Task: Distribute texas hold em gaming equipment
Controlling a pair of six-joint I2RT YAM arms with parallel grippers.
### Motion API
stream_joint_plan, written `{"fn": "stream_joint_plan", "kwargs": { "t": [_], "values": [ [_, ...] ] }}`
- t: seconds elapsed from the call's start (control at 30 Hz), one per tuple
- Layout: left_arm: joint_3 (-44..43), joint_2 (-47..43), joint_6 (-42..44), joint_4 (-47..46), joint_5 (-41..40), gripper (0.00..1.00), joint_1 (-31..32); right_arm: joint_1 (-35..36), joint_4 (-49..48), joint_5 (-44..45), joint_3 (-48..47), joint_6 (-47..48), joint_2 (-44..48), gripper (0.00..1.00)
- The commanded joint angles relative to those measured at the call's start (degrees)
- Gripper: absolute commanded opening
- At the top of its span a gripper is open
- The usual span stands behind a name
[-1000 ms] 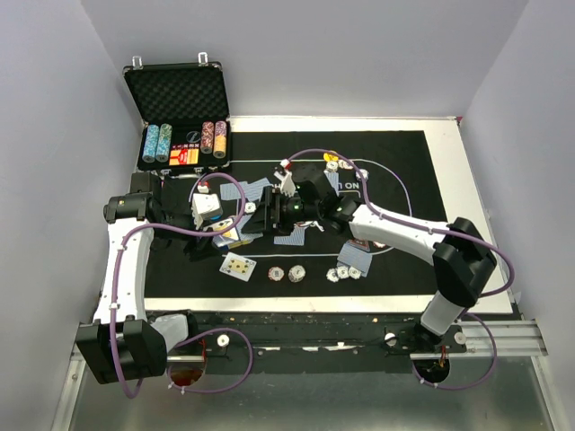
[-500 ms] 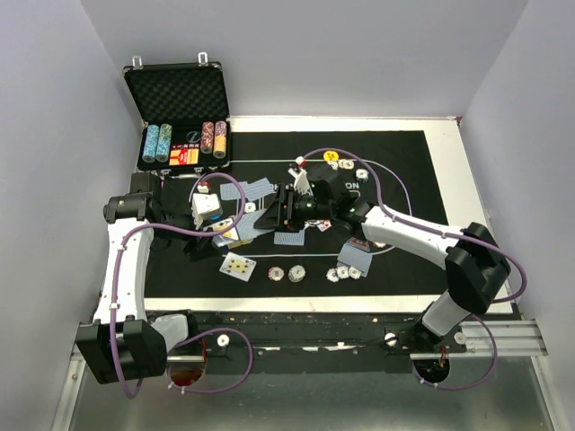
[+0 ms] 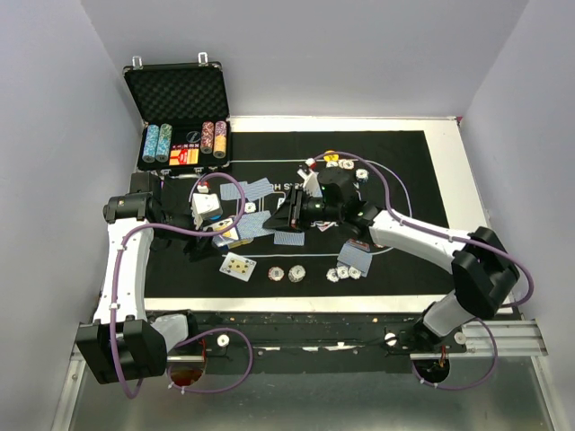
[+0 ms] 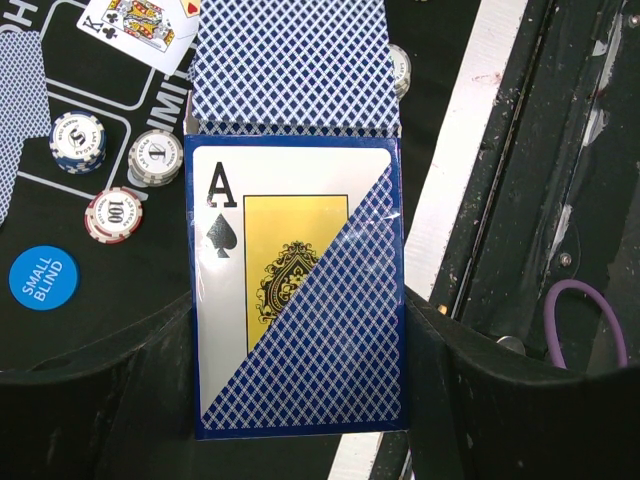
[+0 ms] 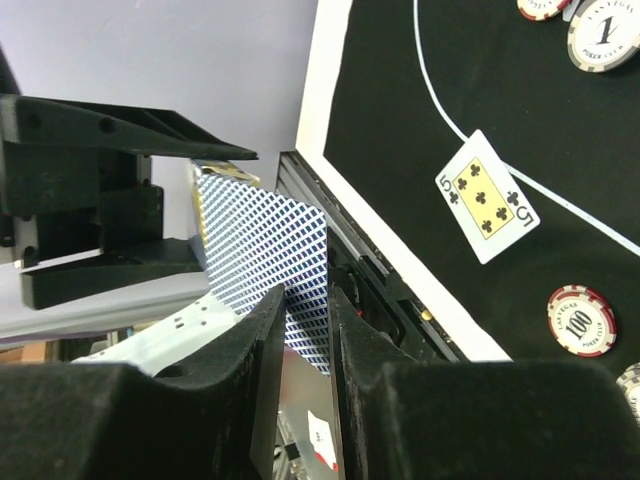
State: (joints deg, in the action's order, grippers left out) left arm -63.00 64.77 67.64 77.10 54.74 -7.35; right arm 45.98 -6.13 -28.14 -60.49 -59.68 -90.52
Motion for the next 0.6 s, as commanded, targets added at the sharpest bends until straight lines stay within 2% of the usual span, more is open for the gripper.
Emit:
{"fn": "stream_joint_plan", "kwargs": {
  "t": [0.0, 0.27, 0.47, 0.57],
  "values": [
    [-0.89, -0.61, 0.57, 15.63, 3.53, 0.00, 0.32, -1.41, -3.62, -2.44, 2.13, -2.37, 4.03, 0.31],
    [-1.07, -0.44, 0.39, 15.71, 3.44, 0.00, 0.32, -3.96, -11.35, -4.20, 8.62, -7.72, 9.13, 0.28],
    [-1.25, -0.44, 0.30, 15.71, 3.44, 0.00, 0.24, -5.02, -18.12, -5.96, 12.15, -12.39, 9.66, 0.05],
    [-1.24, -0.52, 0.39, 15.80, 3.53, 0.00, 0.23, -5.46, -18.48, -5.78, 12.94, -12.65, 10.10, 0.01]
  ]
}}
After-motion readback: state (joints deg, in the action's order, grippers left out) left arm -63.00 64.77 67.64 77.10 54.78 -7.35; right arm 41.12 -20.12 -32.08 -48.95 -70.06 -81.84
